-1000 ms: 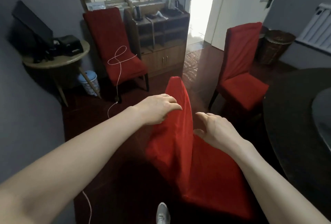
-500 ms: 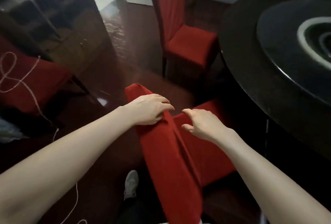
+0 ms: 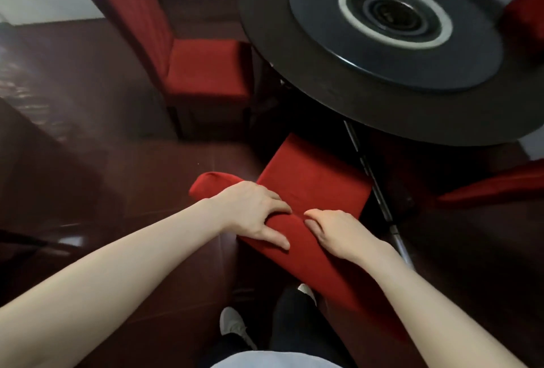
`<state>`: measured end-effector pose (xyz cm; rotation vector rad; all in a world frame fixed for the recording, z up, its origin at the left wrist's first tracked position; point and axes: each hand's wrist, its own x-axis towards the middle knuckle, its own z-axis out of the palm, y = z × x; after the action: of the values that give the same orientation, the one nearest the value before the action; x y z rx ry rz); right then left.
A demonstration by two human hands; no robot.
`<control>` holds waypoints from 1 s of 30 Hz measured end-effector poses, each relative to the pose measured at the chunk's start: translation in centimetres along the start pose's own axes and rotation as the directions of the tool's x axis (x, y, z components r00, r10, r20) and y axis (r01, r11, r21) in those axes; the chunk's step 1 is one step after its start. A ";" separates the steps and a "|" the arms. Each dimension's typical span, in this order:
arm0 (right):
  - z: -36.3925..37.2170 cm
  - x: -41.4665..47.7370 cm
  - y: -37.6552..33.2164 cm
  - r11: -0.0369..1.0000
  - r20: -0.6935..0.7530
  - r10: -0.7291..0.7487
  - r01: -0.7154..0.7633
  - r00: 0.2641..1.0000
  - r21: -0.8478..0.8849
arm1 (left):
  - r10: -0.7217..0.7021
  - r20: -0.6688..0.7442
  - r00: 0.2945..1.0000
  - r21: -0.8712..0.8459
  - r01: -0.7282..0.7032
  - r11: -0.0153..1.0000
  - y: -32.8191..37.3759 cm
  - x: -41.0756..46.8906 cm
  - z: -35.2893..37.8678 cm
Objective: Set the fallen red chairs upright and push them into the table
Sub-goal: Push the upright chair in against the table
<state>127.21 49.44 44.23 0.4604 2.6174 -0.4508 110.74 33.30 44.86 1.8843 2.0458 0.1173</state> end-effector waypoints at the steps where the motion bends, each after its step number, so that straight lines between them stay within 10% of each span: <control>1: 0.3 -0.6 -0.2 0.999 -0.025 0.032 -0.031 0.999 0.033 | 0.029 0.004 1.000 0.020 -0.029 0.999 0.0 -0.2 -0.1; 7: 1.7 -4.9 -0.4 0.959 -0.067 0.166 -0.145 0.984 0.244 | 0.120 0.054 0.991 0.125 -0.126 0.984 -0.1 -0.4 -0.3; 30: -0.5 -4.9 4.3 0.984 -0.276 -0.044 -0.007 0.960 -0.180 | 0.225 0.030 0.974 0.317 -0.223 0.922 3.2 5.7 -3.0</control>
<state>132.83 52.30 45.90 0.4691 2.9030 -0.1611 112.51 39.78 47.44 2.3127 1.9382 -0.1611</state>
